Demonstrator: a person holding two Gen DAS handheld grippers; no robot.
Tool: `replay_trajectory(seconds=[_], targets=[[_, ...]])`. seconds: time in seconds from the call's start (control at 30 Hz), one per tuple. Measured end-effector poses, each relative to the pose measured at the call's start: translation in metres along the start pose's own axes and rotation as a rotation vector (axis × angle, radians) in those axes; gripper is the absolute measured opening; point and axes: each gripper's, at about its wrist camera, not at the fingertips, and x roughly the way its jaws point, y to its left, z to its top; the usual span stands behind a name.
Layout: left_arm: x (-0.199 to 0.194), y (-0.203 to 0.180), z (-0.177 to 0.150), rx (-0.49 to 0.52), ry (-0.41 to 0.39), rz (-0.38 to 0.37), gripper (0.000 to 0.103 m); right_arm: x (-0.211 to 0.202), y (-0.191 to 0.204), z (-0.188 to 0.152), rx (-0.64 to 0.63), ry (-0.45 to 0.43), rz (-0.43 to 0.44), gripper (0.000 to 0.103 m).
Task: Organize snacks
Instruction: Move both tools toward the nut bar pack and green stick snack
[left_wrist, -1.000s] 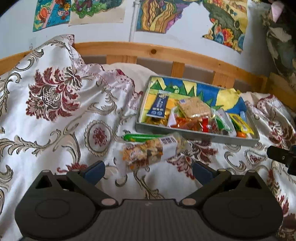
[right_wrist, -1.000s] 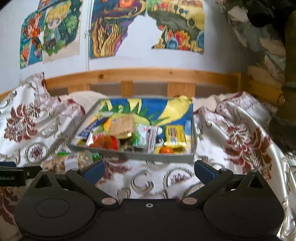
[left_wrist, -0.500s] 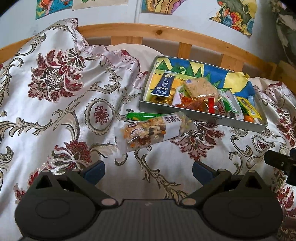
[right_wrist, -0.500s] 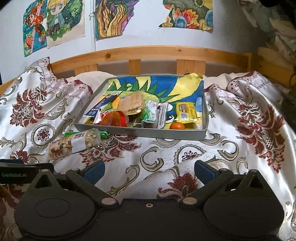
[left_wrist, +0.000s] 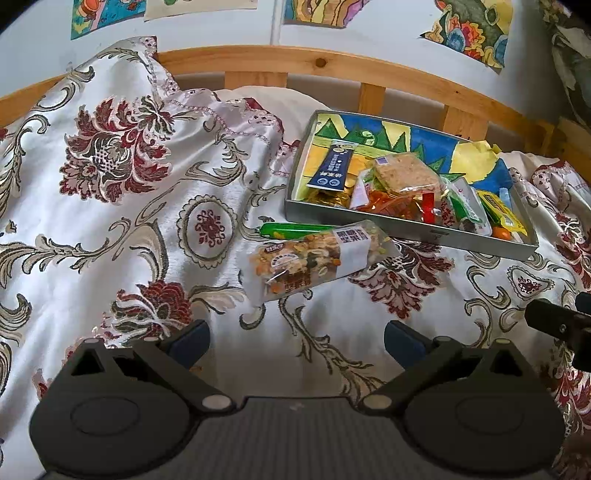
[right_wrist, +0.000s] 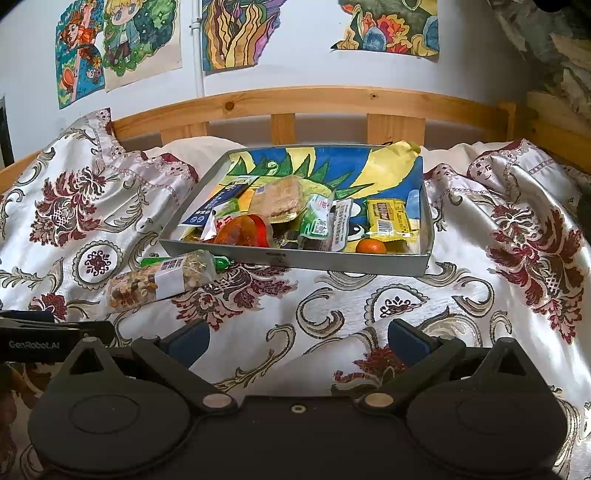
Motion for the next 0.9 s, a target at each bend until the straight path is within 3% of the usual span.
replay_trajectory(seconds=[0.4,0.9], targets=[[-0.003,0.010,0.008,0.030,-0.057,-0.001,0.102,0.008,0.003,-0.002,0.021,0.010,0.015,0.102],[0.010,0.030,0.024,0.061,-0.072,-0.034,0.102,0.020,0.024,-0.009,0.019,0.023,0.118,0.102]])
